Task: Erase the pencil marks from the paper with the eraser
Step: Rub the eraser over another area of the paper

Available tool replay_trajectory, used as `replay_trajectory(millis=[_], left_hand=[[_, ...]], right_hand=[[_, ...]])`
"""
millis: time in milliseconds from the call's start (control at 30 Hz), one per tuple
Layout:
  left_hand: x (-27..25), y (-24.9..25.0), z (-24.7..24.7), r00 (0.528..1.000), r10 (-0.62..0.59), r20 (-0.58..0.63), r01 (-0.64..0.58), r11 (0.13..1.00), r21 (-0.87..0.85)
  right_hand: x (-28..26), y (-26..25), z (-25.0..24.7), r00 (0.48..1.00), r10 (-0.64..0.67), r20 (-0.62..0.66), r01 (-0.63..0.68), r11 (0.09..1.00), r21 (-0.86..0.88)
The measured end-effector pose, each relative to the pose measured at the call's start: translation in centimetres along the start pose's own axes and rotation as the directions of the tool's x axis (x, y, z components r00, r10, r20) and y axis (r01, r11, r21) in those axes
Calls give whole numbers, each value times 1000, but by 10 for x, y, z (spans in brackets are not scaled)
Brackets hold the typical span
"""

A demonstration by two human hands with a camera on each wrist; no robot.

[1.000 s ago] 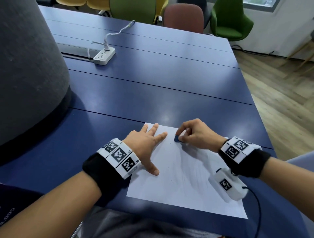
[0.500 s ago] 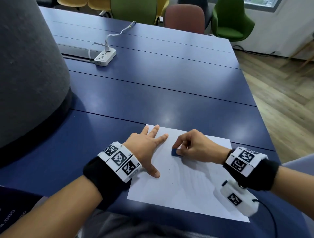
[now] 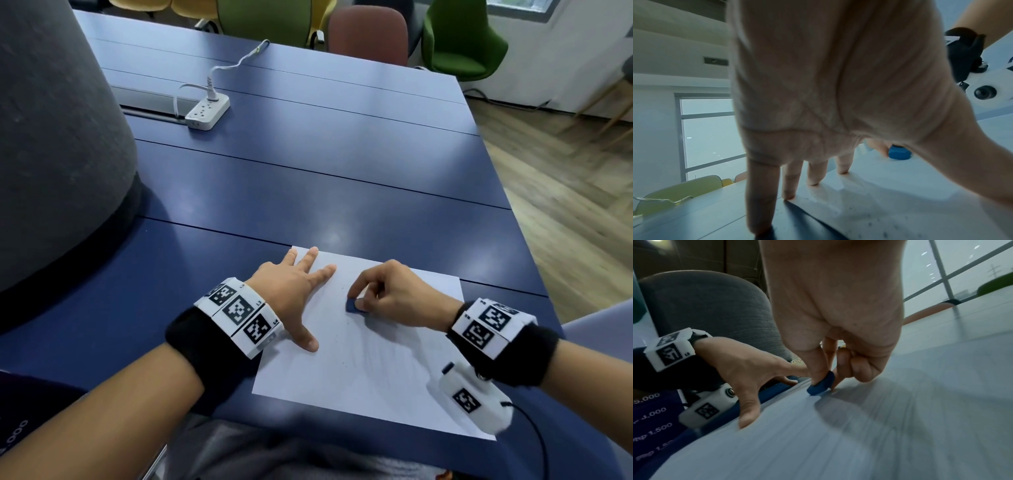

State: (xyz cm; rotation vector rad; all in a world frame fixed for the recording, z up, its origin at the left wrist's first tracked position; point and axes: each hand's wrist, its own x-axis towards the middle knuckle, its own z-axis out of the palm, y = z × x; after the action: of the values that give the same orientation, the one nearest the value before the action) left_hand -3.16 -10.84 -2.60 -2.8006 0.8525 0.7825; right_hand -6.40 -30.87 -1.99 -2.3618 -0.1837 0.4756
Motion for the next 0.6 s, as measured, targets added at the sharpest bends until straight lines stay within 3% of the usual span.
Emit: replay_trajectory(millis=[167, 333, 500, 600], left_hand=[[-1, 1, 0, 1000, -2, -3, 2, 1000, 7], [0, 0, 1, 1000, 0, -13, 0, 1000, 1], [0, -1, 0, 1000, 0, -4, 0, 1000, -9], [1, -1, 1, 1000, 0, -5, 0, 1000, -2]], right_hand=[[-18, -8, 6, 980, -39, 196, 56, 995, -84], [0, -3, -1, 1000, -16, 9, 17, 999, -29], [-26, -9, 10, 960, -76, 269, 102, 991, -85], [-12, -7, 7, 988, -78, 134, 91, 991, -98]])
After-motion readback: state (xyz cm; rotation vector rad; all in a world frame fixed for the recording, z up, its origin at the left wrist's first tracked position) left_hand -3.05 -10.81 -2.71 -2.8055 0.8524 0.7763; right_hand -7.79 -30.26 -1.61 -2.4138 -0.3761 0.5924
